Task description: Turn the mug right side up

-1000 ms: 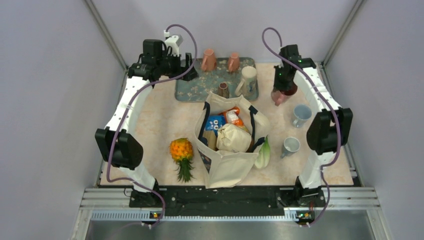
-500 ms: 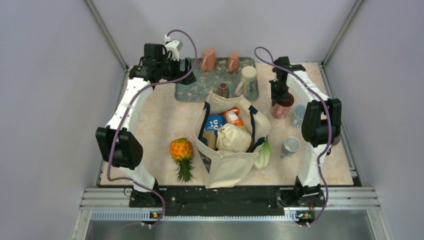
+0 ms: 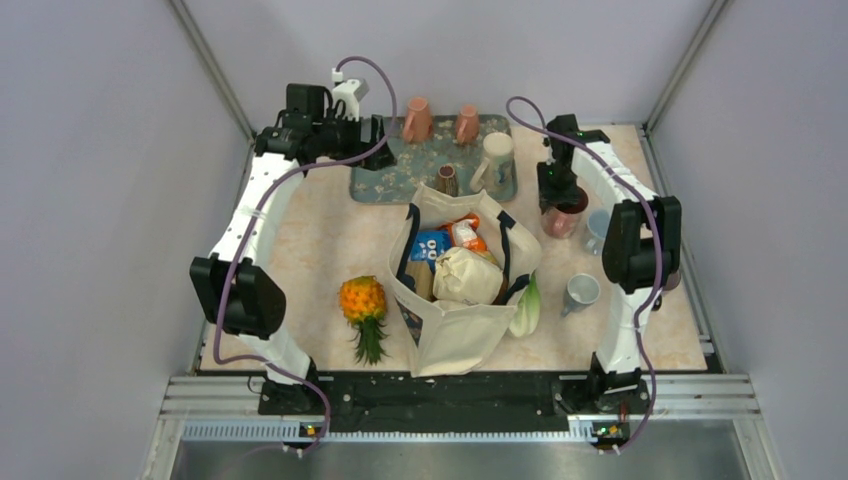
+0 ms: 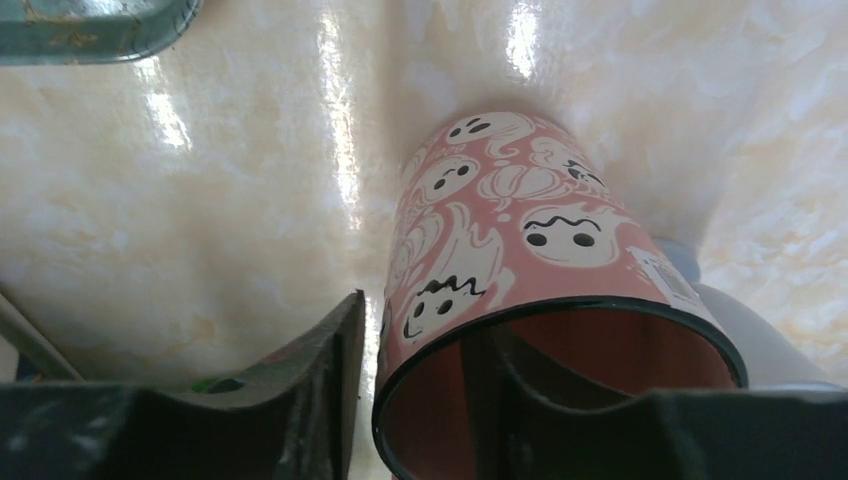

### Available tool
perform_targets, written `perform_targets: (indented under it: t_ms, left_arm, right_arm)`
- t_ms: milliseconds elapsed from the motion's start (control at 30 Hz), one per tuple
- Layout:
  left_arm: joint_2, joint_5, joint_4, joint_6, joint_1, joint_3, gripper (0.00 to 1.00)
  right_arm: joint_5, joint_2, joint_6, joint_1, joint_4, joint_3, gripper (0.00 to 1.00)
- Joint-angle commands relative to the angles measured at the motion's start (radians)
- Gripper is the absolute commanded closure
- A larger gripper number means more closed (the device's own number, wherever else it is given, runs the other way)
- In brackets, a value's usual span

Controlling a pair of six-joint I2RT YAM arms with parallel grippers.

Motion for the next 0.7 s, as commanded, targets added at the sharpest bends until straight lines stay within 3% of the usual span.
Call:
perform_targets:
  t_ms: [0, 300, 667]
  left_arm:
    - [-0.038, 0.046, -0.017, 0.015, -0.009, 0.050, 0.02]
    - [-0.034, 0.049, -0.017, 0.015, -0.016, 0.023, 0.02]
    - [-0.049, -0.002, -0.043, 0.086, -0.018, 0.020, 0.02]
  right_arm:
    - [0.012, -0.048, -0.014, 0.015, -0.007, 0.043, 0.56]
    - [0.013, -0.188, 0.047, 0.065, 0.033, 0.158, 0.35]
    - [0.057, -0.305, 0.081, 0.205, 0.092, -0.019, 0.33]
